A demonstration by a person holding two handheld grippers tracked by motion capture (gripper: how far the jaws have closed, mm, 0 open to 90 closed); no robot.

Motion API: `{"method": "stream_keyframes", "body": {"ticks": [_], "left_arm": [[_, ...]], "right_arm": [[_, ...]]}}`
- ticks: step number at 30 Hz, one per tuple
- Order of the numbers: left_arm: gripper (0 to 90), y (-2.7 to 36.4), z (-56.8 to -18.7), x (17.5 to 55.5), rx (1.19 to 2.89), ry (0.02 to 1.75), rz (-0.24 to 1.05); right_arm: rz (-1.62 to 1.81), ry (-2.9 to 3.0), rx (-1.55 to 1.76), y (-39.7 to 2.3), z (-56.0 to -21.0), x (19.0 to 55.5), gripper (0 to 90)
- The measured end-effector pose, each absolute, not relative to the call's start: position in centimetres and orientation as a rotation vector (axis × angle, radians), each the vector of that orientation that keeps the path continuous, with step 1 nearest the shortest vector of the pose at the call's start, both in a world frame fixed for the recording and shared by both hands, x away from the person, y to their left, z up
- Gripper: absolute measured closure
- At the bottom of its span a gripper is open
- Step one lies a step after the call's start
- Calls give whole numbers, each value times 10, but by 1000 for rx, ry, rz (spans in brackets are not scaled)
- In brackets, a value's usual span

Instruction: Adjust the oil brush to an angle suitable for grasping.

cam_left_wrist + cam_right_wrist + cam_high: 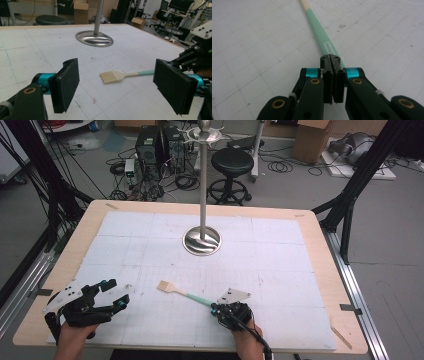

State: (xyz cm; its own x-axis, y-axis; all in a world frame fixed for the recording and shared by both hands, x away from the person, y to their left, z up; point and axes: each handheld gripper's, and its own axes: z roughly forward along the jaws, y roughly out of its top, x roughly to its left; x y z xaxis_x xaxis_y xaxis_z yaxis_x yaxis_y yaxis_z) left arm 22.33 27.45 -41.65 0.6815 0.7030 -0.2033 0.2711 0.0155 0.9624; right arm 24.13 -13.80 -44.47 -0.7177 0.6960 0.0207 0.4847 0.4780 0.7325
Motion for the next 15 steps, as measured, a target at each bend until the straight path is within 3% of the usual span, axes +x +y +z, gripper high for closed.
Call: {"method": "stream_keyframes", "body": {"ticks": [15], "left_arm": [[218, 274, -416, 223, 1566, 822, 403]], "right_arm": [[1050, 2342, 1123, -145, -447, 265, 888]]}}
